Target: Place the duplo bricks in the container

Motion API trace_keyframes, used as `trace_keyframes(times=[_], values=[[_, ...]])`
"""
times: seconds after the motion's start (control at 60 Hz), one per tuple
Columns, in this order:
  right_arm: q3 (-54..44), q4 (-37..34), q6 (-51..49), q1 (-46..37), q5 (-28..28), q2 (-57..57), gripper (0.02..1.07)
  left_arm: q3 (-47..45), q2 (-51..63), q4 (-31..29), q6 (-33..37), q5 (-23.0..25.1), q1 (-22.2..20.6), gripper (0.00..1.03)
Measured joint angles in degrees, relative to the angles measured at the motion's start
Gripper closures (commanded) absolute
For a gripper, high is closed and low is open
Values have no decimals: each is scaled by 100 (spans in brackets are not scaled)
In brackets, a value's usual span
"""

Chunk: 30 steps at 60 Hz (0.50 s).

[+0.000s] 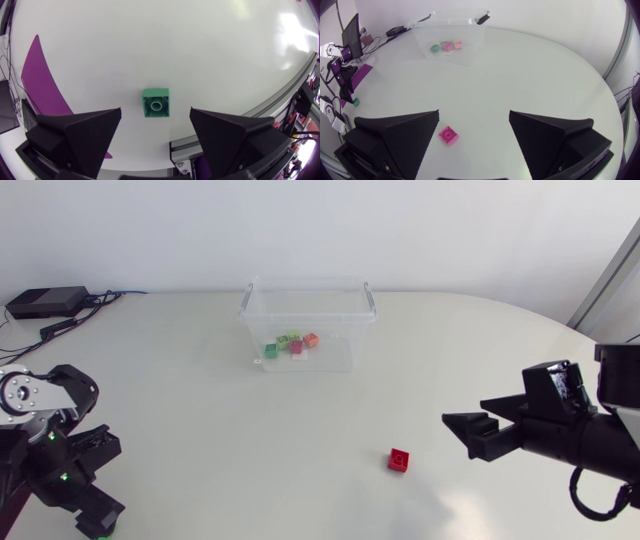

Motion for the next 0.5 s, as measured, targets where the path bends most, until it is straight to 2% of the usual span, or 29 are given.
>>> trace_keyframes(times=[0.2, 0.267, 0.35, 0.5], values=[[138, -184, -404, 98, 0, 48, 6, -50, 343, 343, 144, -4, 140, 23], [181, -232, -518, 219, -2, 192, 6, -125, 398, 450, 223, -15, 140, 29], [227, -310, -656, 313, -2, 369, 6, -225, 444, 601, 278, -20, 164, 41], [291, -376, -852, 483, 0, 505, 6, -363, 481, 765, 415, -20, 243, 48]])
